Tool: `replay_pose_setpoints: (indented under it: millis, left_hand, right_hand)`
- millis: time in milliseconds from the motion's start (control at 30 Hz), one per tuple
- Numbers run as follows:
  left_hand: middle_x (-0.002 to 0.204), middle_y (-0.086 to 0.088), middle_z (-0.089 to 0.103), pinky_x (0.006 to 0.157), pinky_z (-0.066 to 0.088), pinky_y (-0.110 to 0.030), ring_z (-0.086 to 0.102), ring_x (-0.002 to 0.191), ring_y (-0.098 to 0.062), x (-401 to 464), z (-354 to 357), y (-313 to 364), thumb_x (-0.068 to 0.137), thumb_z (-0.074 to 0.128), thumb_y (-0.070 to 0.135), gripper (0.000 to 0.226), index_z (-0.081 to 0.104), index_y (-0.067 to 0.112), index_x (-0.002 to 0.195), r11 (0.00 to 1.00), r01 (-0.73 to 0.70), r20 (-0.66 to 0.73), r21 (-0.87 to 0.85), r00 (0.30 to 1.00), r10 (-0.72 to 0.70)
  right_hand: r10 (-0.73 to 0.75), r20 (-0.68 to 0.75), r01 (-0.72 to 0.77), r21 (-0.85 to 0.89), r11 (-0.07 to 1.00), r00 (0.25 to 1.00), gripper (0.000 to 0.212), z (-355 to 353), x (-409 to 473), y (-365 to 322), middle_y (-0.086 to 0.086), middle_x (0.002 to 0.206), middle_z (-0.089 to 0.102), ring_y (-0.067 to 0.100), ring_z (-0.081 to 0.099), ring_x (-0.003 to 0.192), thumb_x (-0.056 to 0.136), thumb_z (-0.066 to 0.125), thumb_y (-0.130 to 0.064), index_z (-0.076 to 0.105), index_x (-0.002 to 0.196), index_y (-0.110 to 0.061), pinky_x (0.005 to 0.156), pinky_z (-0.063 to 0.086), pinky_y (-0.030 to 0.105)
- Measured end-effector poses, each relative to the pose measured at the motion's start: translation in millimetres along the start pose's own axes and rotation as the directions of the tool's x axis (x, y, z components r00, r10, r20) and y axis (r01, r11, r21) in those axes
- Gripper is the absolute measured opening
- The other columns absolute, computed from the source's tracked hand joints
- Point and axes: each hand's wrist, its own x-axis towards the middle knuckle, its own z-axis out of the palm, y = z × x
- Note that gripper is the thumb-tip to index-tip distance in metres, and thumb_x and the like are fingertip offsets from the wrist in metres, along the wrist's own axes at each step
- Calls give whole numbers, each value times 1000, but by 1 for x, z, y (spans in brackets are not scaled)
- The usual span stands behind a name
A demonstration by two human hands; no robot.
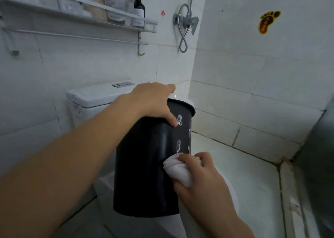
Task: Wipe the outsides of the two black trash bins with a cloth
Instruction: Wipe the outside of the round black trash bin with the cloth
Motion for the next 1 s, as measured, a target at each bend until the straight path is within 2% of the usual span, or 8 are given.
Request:
replay_pose_setpoints:
  millis: [167, 300, 433, 567, 667, 767, 900, 1000]
  left_hand:
    - [119, 1, 60, 73, 34, -34, 44, 91, -21, 0, -1, 0, 52, 79, 74, 93, 46, 29, 126, 1000, 13, 18, -13, 1000, -13]
    - [116, 4, 60, 72, 33, -33, 44, 91, -20, 0, -3, -4, 51, 81, 72, 82, 46, 32, 113, 998, 23, 27, -51, 999, -22]
    - [123, 3, 60, 73, 33, -33, 45, 94, -21, -2, -3, -6, 50, 81, 73, 94, 48, 29, 126, 999, 27, 15, -37, 1000, -26]
    - [130, 3, 58, 78, 35, -33, 53, 113, -25, -2, -3, -5, 50, 81, 74, 102, 47, 28, 134, 999, 15, 12, -45, 1000, -15]
    - [127, 2, 59, 77, 35, -33, 52, 104, -23, -3, -4, -2, 51, 80, 74, 101, 47, 27, 134, 999, 8, 9, -39, 1000, -8]
    - [122, 2, 60, 75, 35, -34, 44, 93, -20, -3, -3, -2, 50, 80, 75, 98, 48, 27, 130, 1000, 13, 3, -28, 1000, -13]
    - [121, 2, 60, 75, 35, -34, 47, 96, -21, -4, -3, -4, 49, 79, 76, 100, 48, 27, 130, 999, 19, 4, -37, 1000, -19]
    - [126, 2, 60, 75, 34, -33, 53, 106, -24, -3, -2, -3, 50, 80, 76, 102, 48, 26, 133, 999, 8, -1, -48, 1000, -8]
  right_hand:
    - [-17, 25, 18, -49, 999, 1000, 48, -2, -10, -2, -12, 100, 43, 15, 56, 69, 64, 48, -48, 47, 111, -47, 49, 42, 22]
    - [-10, 22, 11, -41, 999, 1000, 45, -1, -10, -2, -11, 101, 42, 16, 56, 72, 66, 52, -45, 47, 111, -46, 50, 43, 24]
    - [45, -2, -45, -63, 997, 999, 45, -2, 2, 0, -10, 107, 39, 20, 56, 85, 74, 63, -38, 42, 113, -44, 56, 38, 27]
    - [14, -18, -15, -31, 999, 1000, 44, 0, -4, -10, -9, 106, 41, 22, 57, 82, 70, 56, -43, 43, 112, -43, 56, 44, 30]
    - [-1, -28, 0, -28, 1000, 1000, 44, 2, -5, -12, -10, 106, 42, 21, 57, 81, 70, 55, -43, 44, 112, -43, 56, 45, 30]
    - [38, -31, -39, -54, 998, 999, 43, 0, -1, -5, -11, 106, 38, 21, 57, 81, 73, 59, -41, 43, 113, -44, 55, 39, 27]
    - [92, -38, -95, -75, 993, 995, 42, -2, -1, 3, -9, 108, 40, 22, 57, 83, 73, 64, -36, 49, 112, -41, 54, 34, 28]
    - [33, -45, -36, -72, 997, 998, 43, -1, -6, -3, -8, 106, 44, 22, 58, 79, 69, 62, -37, 49, 110, -41, 50, 38, 28]
